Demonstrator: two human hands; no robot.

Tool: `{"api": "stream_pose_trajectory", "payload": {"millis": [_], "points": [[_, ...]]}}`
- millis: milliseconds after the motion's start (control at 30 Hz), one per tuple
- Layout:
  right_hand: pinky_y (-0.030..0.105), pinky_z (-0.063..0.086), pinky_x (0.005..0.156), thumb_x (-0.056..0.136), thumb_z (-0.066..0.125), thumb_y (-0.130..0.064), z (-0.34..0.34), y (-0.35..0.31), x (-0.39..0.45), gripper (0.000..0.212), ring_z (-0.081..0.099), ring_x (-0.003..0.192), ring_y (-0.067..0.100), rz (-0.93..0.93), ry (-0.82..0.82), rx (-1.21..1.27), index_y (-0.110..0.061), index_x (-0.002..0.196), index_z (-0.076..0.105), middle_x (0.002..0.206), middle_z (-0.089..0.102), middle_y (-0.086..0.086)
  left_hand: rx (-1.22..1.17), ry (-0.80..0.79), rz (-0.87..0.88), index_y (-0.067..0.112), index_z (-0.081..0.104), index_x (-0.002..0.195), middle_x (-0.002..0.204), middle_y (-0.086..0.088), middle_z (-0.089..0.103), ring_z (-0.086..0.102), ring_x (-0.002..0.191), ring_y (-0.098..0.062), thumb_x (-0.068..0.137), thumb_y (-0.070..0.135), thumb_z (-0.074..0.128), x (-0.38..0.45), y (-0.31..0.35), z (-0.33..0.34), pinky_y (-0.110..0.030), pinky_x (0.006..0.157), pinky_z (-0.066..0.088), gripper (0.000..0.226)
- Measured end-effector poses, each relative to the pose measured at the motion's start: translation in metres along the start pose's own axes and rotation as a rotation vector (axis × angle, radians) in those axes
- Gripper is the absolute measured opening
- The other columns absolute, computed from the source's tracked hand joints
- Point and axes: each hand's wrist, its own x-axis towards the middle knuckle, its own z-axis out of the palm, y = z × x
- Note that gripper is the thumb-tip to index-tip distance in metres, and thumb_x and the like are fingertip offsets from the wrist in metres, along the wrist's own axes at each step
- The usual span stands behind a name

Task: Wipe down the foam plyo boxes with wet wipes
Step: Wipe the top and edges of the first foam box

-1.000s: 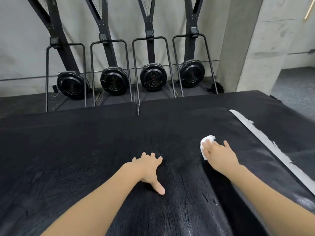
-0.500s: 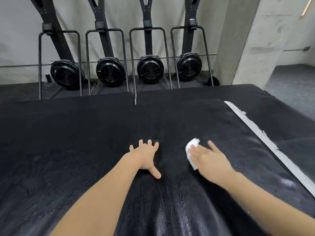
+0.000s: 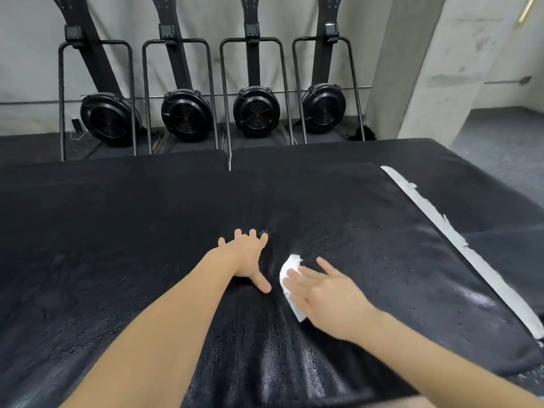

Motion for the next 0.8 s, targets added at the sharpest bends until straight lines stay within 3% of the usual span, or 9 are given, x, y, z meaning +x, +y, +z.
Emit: {"api": "stream_pose_trajectory", "payload": {"millis": [200, 367, 533, 633, 700, 800], "points": [[0.041, 0.035, 0.112, 0.103, 0.035, -0.023, -0.005, 0.072, -0.029, 0.038, 0.061, 0.107, 0.008, 0.351, -0.063, -0.095, -0.023, 0.138, 0.049, 0.140, 0.049, -0.008, 0.008, 0.029, -0.022, 0.023, -0.005, 0.162, 0.168, -0.005, 0.004, 0.001, 0.153, -0.039, 0.067, 0.066, 0.082, -0.003, 0.002, 0.005, -0.068, 0.116, 0.017, 0.135], [0.042, 0.040, 0.102, 0.098, 0.037, -0.025, -0.001, 0.038, -0.035, 0.028, 0.059, 0.099, 0.022, 0.302, -0.023, -0.123, -0.018, 0.117, 0.057, 0.118, 0.061, -0.001, 0.004, 0.093, -0.069, 0.023, 0.012, 0.160, 0.163, -0.004, 0.020, 0.012, 0.152, -0.036, 0.068, 0.063, 0.082, -0.011, 0.009, 0.011, -0.061, 0.118, 0.021, 0.123], [0.042, 0.038, 0.111, 0.100, 0.037, -0.029, -0.010, -0.040, -0.049, 0.034, 0.051, 0.117, 0.017, 0.159, 0.007, 0.071, -0.021, 0.130, 0.050, 0.132, 0.051, -0.005, -0.021, 0.188, -0.100, 0.026, 0.037, 0.151, 0.149, -0.001, 0.042, 0.035, 0.139, -0.030, 0.071, 0.061, 0.081, -0.028, 0.015, 0.016, -0.047, 0.101, 0.039, 0.097], [0.043, 0.042, 0.110, 0.100, 0.041, -0.031, -0.015, -0.039, -0.065, 0.033, 0.053, 0.121, 0.011, 0.131, 0.038, 0.032, -0.026, 0.130, 0.054, 0.136, 0.053, -0.010, -0.011, 0.226, -0.082, 0.025, 0.044, 0.148, 0.141, 0.000, 0.050, 0.041, 0.134, -0.026, 0.082, 0.057, 0.073, -0.037, 0.018, 0.021, -0.043, 0.098, 0.041, 0.079], [0.042, 0.037, 0.110, 0.097, 0.043, -0.024, -0.018, -0.017, -0.074, 0.039, 0.053, 0.120, 0.010, 0.178, -0.026, -0.078, -0.025, 0.136, 0.049, 0.141, 0.048, -0.006, -0.048, 0.231, -0.058, 0.028, 0.048, 0.146, 0.138, 0.002, 0.055, 0.045, 0.132, -0.024, 0.091, 0.049, 0.068, -0.048, 0.021, 0.025, -0.040, 0.098, 0.040, 0.063], [0.042, 0.032, 0.112, 0.095, 0.039, -0.018, -0.015, 0.027, -0.092, 0.044, 0.058, 0.114, 0.010, 0.395, -0.076, -0.199, -0.022, 0.138, 0.044, 0.144, 0.045, -0.002, -0.123, 0.266, -0.010, 0.028, 0.061, 0.129, 0.136, -0.001, 0.059, 0.052, 0.125, -0.024, 0.099, 0.038, 0.060, -0.068, 0.027, 0.030, -0.036, 0.096, 0.041, 0.032]]}}
